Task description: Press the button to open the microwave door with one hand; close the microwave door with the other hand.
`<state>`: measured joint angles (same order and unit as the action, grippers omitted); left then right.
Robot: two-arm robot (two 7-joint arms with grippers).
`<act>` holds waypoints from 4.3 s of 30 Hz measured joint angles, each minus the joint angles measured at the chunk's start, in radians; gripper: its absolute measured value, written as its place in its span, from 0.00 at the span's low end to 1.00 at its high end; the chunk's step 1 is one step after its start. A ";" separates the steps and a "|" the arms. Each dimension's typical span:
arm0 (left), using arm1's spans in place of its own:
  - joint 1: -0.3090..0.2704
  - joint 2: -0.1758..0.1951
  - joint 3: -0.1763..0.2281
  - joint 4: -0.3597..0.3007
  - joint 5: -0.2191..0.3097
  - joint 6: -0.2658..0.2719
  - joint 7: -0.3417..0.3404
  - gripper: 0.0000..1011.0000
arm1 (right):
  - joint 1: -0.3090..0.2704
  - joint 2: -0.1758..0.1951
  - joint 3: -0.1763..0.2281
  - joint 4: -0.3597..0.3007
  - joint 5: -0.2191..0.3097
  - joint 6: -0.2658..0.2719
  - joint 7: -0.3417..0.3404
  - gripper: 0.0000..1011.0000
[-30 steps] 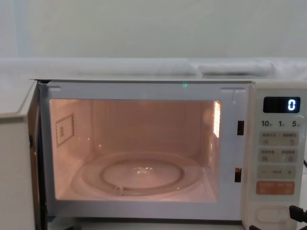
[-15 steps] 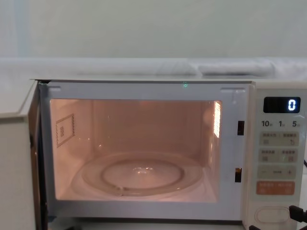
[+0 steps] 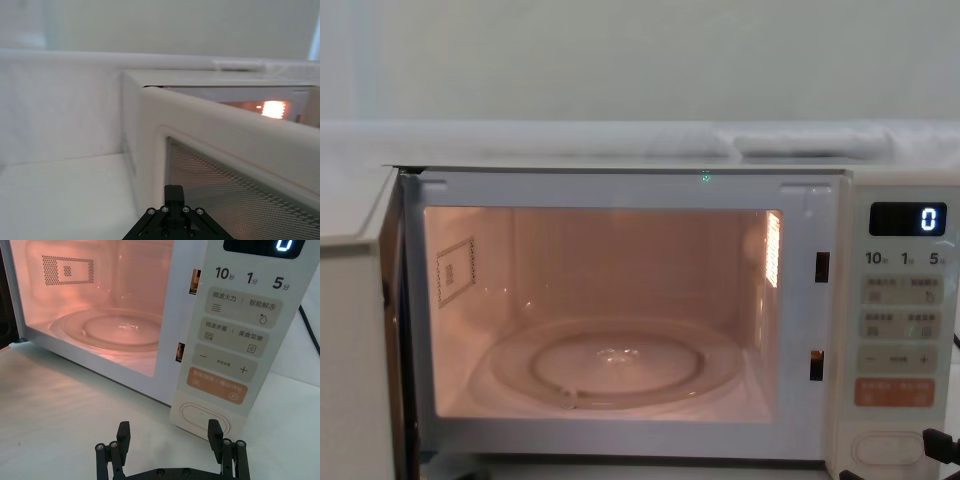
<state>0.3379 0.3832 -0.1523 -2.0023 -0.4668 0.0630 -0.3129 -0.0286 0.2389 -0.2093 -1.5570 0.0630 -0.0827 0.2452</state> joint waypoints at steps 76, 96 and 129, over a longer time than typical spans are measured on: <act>-0.496 -0.033 0.451 0.189 0.116 0.116 0.051 0.00 | 0.000 0.000 0.001 0.000 0.000 0.000 -0.001 0.99; -0.569 -0.112 0.456 0.270 0.142 0.109 0.099 0.00 | -0.001 -0.002 -0.005 0.000 0.000 0.000 0.003 0.99; -0.598 -0.185 0.434 0.333 0.188 0.136 0.136 0.00 | 0.000 0.000 0.000 0.000 0.000 0.000 0.000 0.99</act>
<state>-0.2604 0.1980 0.2814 -1.6698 -0.2792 0.1986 -0.1765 -0.0286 0.2389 -0.2088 -1.5568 0.0631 -0.0825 0.2451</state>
